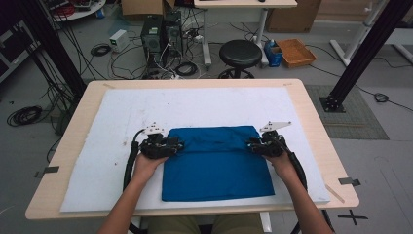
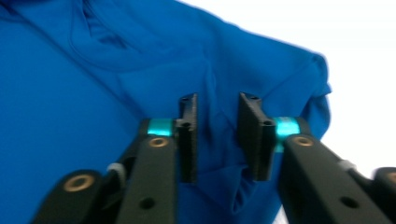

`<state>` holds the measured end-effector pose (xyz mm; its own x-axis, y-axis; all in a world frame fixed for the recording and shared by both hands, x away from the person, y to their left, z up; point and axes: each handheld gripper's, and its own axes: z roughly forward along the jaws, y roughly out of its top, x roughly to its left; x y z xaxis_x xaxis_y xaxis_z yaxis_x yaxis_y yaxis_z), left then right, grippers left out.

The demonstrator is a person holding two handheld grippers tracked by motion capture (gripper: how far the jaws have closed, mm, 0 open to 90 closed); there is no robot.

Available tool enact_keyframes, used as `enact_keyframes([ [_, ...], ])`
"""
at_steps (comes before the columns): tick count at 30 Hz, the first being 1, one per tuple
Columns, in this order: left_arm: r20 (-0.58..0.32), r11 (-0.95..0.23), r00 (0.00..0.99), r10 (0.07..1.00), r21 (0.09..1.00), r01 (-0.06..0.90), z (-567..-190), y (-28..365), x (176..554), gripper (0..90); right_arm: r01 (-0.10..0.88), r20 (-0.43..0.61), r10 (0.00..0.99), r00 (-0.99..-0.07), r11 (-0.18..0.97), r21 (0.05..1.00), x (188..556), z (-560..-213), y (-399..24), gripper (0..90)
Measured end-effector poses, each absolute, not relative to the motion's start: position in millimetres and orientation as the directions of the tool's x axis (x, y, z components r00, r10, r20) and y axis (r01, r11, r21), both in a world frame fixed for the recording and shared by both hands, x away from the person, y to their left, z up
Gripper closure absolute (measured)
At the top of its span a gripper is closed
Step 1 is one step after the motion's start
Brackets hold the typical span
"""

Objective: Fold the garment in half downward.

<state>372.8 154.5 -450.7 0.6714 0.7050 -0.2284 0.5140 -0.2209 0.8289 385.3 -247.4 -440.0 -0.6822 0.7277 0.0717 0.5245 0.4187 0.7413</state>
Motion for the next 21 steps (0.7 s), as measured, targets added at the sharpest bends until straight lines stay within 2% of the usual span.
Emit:
enact_keyframes([
  [1, -0.206, -0.235, 0.674, 0.709, 0.832, 0.502, -449.7, 153.9, 371.5, 80.3, 0.522, 0.067, 0.725, -0.685, 0.425, 0.740, 384.8, -440.3, -247.8, 86.6],
  [2, -0.199, -0.232, 0.679, 0.707, 0.841, 0.488, -448.9, 154.7, 370.2, 85.7, 0.514, 0.071, 0.717, -0.694, 0.423, 0.746, 384.6, -439.9, -249.3, 87.4],
  [8, -0.228, -0.178, 0.717, 0.659, 0.878, 0.443, -442.0, 167.4, 353.5, 86.0, 0.471, 0.109, 0.674, -0.730, 0.382, 0.796, 370.9, -429.4, -263.0, 87.8],
  [14, -0.238, -0.214, 0.770, 0.593, 0.875, 0.435, -443.2, 176.4, 333.1, 85.7, 0.408, 0.071, 0.596, -0.800, 0.452, 0.793, 346.8, -431.1, -273.2, 87.0],
  [15, -0.236, -0.235, 0.783, 0.576, 0.870, 0.434, -442.5, 175.5, 330.6, 85.1, 0.416, 0.089, 0.584, -0.807, 0.455, 0.787, 343.8, -432.7, -275.7, 84.5],
  [16, -0.245, -0.242, 0.788, 0.565, 0.864, 0.442, -441.3, 174.6, 328.0, 82.1, 0.424, 0.109, 0.570, -0.814, 0.455, 0.783, 341.3, -434.1, -278.4, 77.3],
  [17, -0.249, -0.243, 0.788, 0.563, 0.862, 0.446, -439.4, 175.0, 326.2, 75.5, 0.438, 0.128, 0.575, -0.808, 0.441, 0.783, 339.0, -434.3, -281.3, 71.6],
  [19, -0.248, -0.213, 0.768, 0.590, 0.870, 0.445, -435.3, 178.6, 325.1, 62.0, 0.445, 0.153, 0.593, -0.790, 0.384, 0.809, 334.5, -430.9, -287.1, 67.5],
  [21, -0.262, -0.165, 0.741, 0.618, 0.879, 0.448, -433.0, 181.8, 327.7, 60.0, 0.465, 0.177, 0.637, -0.750, 0.319, 0.826, 335.3, -425.2, -287.6, 67.4],
])
